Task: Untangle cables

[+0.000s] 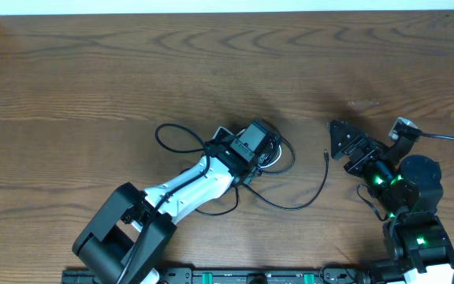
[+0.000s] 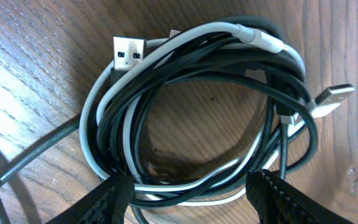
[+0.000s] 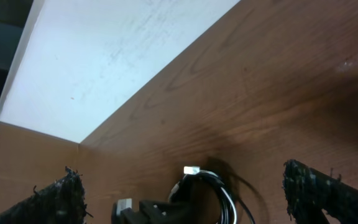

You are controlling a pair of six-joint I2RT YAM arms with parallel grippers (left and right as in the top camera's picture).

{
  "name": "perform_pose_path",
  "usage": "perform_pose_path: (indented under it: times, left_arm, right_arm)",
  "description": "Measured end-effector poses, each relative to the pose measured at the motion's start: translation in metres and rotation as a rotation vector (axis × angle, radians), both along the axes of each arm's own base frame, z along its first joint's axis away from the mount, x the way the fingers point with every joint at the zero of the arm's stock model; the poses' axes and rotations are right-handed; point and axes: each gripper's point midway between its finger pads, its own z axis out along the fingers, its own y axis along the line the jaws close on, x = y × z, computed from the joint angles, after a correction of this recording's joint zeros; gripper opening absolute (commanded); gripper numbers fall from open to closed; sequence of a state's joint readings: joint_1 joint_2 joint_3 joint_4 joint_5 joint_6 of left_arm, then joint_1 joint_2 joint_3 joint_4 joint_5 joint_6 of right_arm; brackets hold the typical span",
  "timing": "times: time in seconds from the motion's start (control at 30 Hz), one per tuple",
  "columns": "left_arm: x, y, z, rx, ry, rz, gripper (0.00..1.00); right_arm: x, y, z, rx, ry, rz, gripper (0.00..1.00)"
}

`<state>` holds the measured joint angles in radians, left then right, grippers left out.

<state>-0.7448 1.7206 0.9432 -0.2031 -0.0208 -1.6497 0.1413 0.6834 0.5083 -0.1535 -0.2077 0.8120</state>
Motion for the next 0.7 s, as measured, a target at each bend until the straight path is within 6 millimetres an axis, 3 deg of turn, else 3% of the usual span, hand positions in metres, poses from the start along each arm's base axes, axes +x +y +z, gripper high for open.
perform_pose_path:
  times: [0.13,0.2,0.33,0.43,0.57,0.7]
  left_arm:
    - [0.001,-0.001,0.001,-0.012,0.004,0.008,0.64]
    - [-0.001,-0.003,0.001,-0.028,0.018,-0.001,0.81]
    - [-0.011,-0.011,-0.002,-0.077,0.08,-0.009,0.83]
    - [-0.017,-0.011,-0.005,-0.087,0.119,-0.002,0.81]
    - [-0.023,-0.005,-0.01,-0.066,0.153,0.026,0.62]
    - [-0.023,0.006,-0.017,-0.015,0.158,0.066,0.61]
  right_arm:
    - [-0.001,0.0,-0.002,-0.009,0.007,0.002,0.99]
    - [-0.001,0.0,-0.004,-0.011,0.015,0.003,0.99]
    - [-0.004,-0.001,-0.011,-0.016,0.046,0.003,0.99]
    - [-0.005,-0.001,-0.014,-0.018,0.059,0.002,0.99]
    - [-0.007,-0.001,-0.018,-0.021,0.074,0.001,0.99]
    - [-0.007,-0.002,-0.019,-0.022,0.078,0.001,0.99]
